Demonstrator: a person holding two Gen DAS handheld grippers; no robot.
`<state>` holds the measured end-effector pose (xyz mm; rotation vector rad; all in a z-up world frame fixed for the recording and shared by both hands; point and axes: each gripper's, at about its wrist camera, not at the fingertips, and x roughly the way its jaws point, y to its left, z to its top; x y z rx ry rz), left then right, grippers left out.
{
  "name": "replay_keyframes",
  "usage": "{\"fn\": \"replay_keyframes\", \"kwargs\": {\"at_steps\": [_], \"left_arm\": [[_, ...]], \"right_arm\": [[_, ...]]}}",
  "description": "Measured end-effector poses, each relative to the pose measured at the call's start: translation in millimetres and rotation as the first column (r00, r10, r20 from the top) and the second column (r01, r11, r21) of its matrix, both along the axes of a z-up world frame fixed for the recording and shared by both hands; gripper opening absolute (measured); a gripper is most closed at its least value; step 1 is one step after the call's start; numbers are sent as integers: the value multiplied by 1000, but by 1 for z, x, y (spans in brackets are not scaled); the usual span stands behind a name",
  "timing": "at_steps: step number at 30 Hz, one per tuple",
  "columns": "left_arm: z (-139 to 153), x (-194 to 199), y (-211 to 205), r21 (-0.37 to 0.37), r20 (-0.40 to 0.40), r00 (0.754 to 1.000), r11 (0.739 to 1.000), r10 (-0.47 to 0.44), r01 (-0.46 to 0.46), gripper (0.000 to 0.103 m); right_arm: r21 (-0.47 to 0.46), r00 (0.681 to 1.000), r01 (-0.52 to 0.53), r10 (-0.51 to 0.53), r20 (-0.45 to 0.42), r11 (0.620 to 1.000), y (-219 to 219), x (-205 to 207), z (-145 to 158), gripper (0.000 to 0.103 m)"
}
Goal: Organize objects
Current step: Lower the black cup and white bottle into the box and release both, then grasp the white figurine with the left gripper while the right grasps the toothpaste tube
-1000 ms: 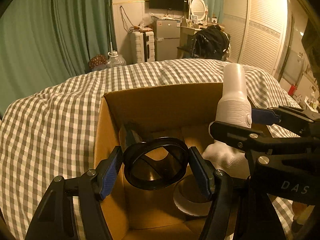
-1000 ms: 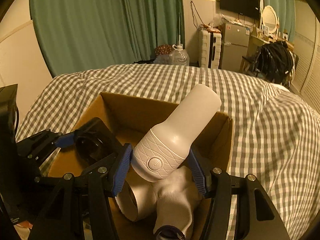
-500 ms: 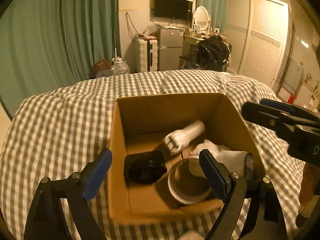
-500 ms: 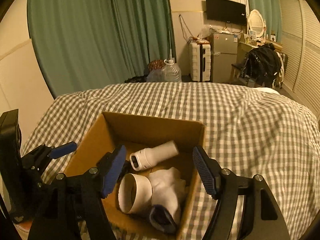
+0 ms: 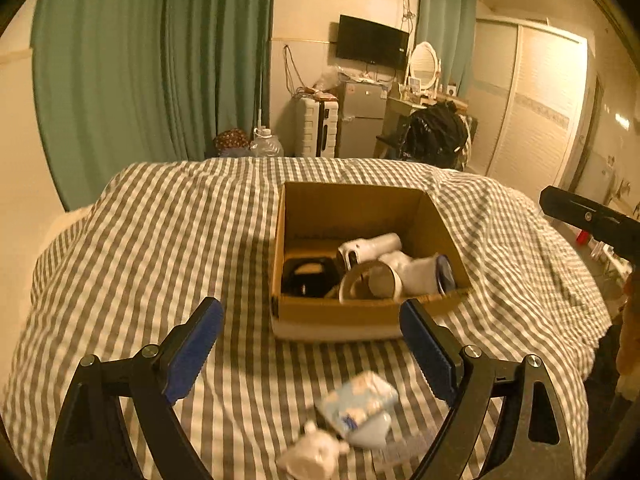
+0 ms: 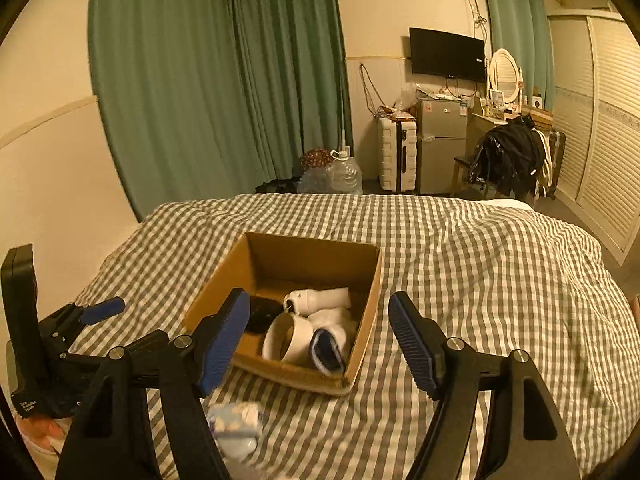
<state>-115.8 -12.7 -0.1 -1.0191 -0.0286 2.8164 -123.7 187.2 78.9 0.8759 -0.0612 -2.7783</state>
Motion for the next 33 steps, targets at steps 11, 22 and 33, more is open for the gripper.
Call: {"fn": "replay_keyframes", "kwargs": {"at_steps": [11,22,33], "left_arm": [[-61,40,4,-13,93,995,999,-28,29,93],[-134,36,13,-56,273,961,996,-50,68,93],[-149,27,15,-47,336,940,996,-58,79,61]], "right_arm": [[104,998,-33,27,52,994,-23,53,-53,72],[54,968,-66,50,247,996,-21,47,-147,72],[28,963,-63,54,263,998,-21,48,-152,72]]}}
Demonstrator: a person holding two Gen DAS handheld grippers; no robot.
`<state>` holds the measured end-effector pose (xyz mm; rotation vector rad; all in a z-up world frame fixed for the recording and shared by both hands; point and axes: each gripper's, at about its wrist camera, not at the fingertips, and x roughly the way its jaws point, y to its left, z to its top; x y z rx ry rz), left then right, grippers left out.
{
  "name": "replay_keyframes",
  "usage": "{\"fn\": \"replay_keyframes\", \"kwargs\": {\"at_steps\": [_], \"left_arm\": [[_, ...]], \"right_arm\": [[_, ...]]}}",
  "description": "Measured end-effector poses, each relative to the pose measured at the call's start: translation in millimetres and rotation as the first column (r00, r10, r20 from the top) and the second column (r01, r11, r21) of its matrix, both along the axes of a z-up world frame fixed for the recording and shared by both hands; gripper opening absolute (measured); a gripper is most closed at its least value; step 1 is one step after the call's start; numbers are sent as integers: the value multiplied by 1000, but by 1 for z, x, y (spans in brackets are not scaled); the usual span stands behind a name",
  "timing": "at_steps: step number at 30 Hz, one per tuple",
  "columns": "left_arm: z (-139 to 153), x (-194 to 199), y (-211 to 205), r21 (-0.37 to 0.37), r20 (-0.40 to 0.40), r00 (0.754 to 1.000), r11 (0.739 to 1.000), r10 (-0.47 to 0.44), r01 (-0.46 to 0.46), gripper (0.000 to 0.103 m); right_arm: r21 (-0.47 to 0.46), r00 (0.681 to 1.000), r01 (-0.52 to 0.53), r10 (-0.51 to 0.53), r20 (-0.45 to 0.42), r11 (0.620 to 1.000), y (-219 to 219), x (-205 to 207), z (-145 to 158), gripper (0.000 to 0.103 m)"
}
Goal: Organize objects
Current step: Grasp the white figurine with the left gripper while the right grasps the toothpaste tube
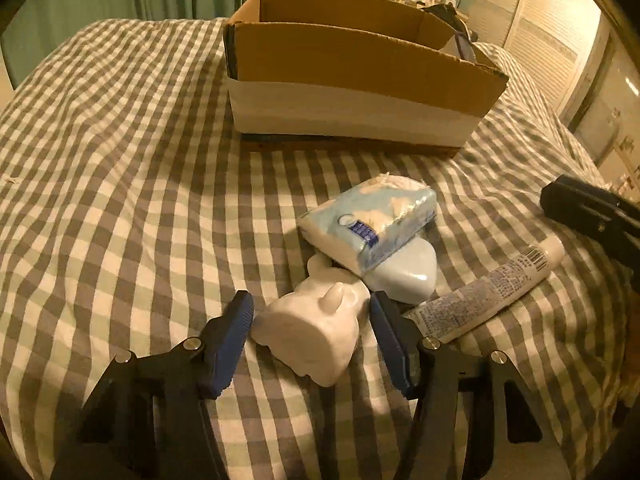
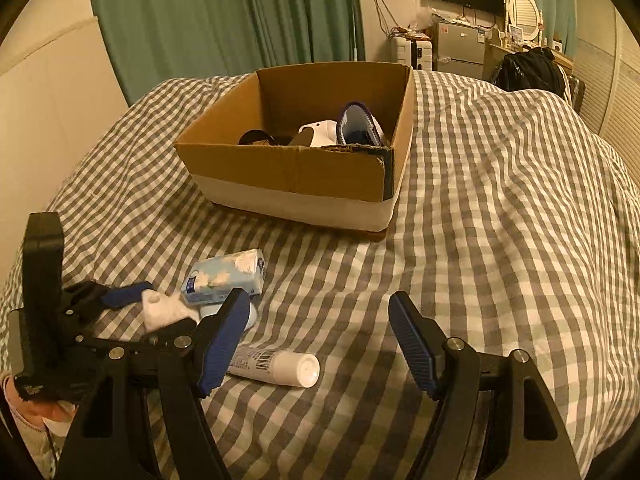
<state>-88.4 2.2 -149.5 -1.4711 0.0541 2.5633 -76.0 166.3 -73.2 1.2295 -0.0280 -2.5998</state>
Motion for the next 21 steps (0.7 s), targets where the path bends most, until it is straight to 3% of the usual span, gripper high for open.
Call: {"fn": "replay_keyframes", "kwargs": {"at_steps": [4,7,8,19,20,21], "left_arm": [[6,9,5,-38,-26,1000,999,2,-3,61],[18,21,4,-11,-58,998,1000,10,-11,60],[21,26,3,-3,-68,998,1000,14,-15,53],[26,44,-7,24,-70,997,999,35,-34,54],[26,45,-9,30,-69,997,999,35,-33,54],[25,45,-9,34,-69,997,999,36,-34,54]], "right_arm": [[-21,999,-4,5,35,1000,3,-3,-5,72],[-27,998,-26,28,55,999,0,-5,-9,72],[-27,997,-40,41,65,999,-3,-5,-11,72],[69,946,-282,266,184,957,-49,16,-34,72],[79,942,-298,280,185,951,-51,22,-34,70],[89,939,-309,289,184,947,-53,27,-35,61]]}}
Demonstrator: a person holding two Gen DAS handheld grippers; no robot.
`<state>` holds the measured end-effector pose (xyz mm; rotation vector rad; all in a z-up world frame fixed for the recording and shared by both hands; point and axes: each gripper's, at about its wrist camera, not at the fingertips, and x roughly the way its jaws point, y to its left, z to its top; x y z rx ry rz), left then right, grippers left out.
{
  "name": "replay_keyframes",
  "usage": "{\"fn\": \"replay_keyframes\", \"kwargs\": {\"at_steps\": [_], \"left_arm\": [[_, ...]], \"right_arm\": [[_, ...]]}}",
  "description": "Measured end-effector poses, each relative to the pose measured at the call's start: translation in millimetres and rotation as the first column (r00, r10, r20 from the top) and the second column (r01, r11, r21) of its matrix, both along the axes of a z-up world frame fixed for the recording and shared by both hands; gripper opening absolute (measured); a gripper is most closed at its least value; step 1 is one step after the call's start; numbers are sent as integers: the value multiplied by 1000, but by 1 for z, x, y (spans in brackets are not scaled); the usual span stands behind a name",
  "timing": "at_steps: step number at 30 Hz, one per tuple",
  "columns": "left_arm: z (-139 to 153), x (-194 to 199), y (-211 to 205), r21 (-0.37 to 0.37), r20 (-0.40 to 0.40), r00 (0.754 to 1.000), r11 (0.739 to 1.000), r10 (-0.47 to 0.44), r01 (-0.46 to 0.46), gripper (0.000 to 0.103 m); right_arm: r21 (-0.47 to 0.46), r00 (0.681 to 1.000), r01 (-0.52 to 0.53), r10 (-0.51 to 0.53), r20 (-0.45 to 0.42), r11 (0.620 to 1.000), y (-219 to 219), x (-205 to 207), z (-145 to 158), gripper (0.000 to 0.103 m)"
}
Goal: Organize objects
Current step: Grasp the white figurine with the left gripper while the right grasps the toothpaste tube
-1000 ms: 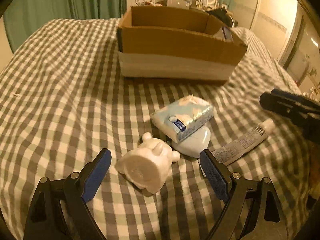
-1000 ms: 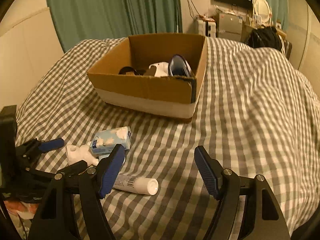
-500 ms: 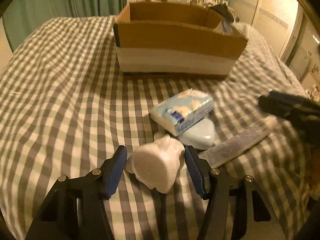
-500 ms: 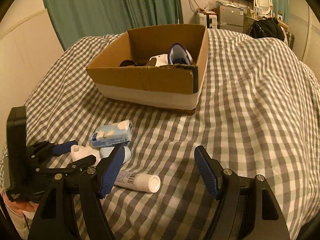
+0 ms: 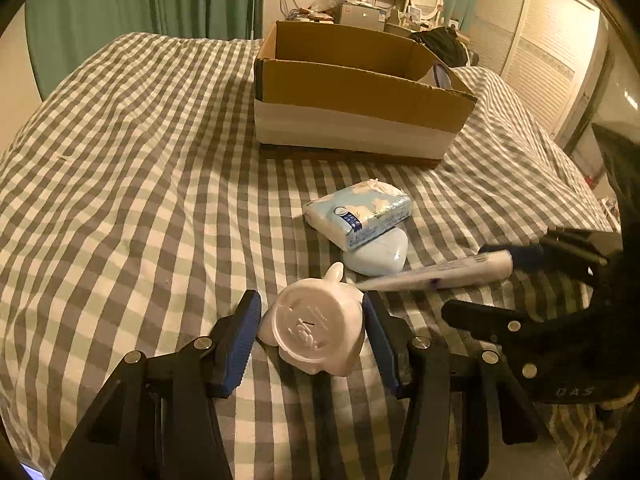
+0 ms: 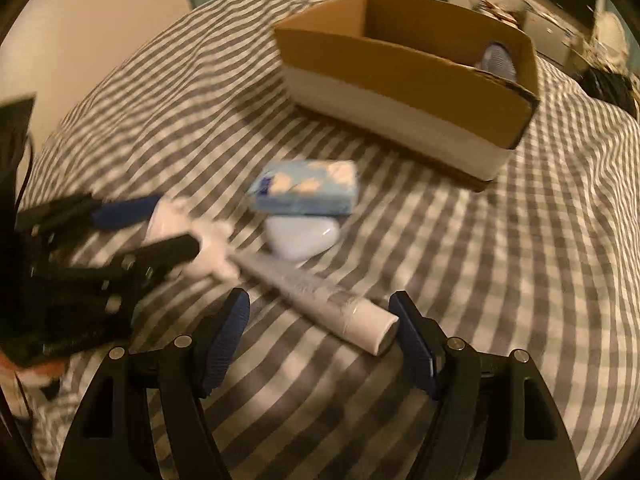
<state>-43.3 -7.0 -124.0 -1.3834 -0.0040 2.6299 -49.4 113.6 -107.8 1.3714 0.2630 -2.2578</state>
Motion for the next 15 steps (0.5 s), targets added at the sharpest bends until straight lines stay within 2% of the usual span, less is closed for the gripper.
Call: {"fn": "replay_keyframes", "kwargs": {"at_steps": [1,2,3,10,12,15], "left_arm": [[0,0,0,2,-1,1000,1000,2,-2,54],[0,1,0,2,-3,1000,1000,2,-2,54],[0,1,0,2,-5,1000,1000,2,-2,54],[2,5,-4,17,-9,1000,1000,13,-13,54],[4,5,-1,-5,-8,1000,1000,13,-13,54],[8,5,0,-21,-12,1000,1000,18,-19,54]], "right_arm": [[9,1000,-9,9,-6,1000,-1,5,0,55],[12,1000,-10,10,-11,1000,-1,8,0,42],[13,1000,-8,8,-14,1000,-1,9,0,37],[-29,999,10,-11,-43,1000,3,17,8,29],[-33,997,15,-17,-79,999,2,22,14,28],[-19,985,76,-78,-153,997,3,25,25,28]]}}
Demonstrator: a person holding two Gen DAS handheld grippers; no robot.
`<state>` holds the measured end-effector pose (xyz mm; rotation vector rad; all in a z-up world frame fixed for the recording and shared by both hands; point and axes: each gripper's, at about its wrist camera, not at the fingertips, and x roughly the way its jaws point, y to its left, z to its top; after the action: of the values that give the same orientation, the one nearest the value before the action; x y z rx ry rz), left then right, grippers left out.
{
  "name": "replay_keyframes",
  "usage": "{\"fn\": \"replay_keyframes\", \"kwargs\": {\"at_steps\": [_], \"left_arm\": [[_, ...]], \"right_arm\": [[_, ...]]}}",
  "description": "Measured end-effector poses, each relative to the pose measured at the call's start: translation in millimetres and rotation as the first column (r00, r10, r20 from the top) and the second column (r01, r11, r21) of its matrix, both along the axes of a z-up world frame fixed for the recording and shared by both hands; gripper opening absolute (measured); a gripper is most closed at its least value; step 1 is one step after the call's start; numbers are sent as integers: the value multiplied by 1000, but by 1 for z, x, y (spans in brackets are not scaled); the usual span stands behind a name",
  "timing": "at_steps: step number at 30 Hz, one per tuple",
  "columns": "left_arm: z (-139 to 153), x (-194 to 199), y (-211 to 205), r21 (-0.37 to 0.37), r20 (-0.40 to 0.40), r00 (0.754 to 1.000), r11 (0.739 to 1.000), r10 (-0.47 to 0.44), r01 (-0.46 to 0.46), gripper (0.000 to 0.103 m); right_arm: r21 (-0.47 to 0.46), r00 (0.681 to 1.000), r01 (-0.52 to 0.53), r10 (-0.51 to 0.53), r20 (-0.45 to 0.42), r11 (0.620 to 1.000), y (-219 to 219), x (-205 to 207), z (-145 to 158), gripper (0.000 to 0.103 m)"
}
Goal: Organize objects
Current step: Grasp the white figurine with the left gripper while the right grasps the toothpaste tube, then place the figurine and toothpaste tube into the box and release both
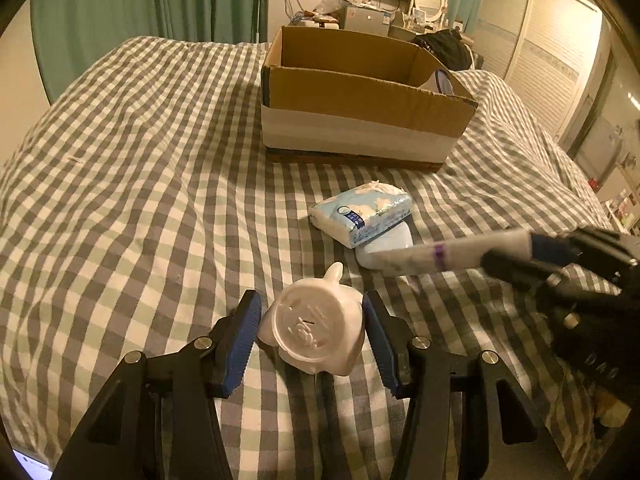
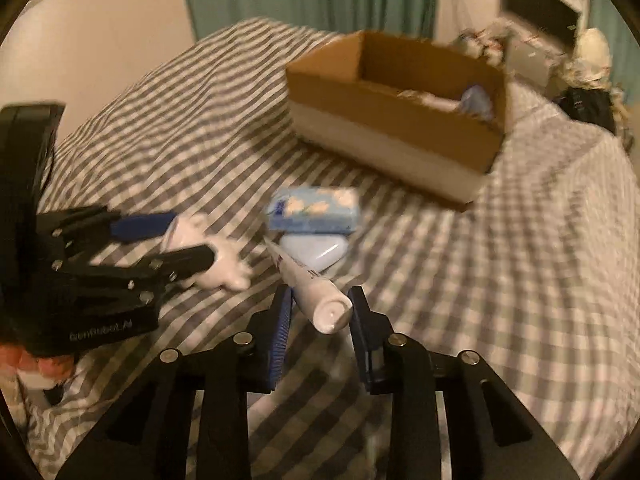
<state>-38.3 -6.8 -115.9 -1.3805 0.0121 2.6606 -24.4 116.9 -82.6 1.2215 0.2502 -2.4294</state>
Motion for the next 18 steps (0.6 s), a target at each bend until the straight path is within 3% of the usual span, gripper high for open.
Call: {"fn": "replay_keyframes", "kwargs": {"at_steps": [4,18], "left_arm": [[12,2,3,-11,-17,1000,1000,2,-3,54],[84,-1,3,22,-144,990,1000,3,0,54]], "right_arm": [[11,994,41,-40,-98,999,2,7,19,26],[8,957,70,-64,-282,998,11,30,86,21]]}}
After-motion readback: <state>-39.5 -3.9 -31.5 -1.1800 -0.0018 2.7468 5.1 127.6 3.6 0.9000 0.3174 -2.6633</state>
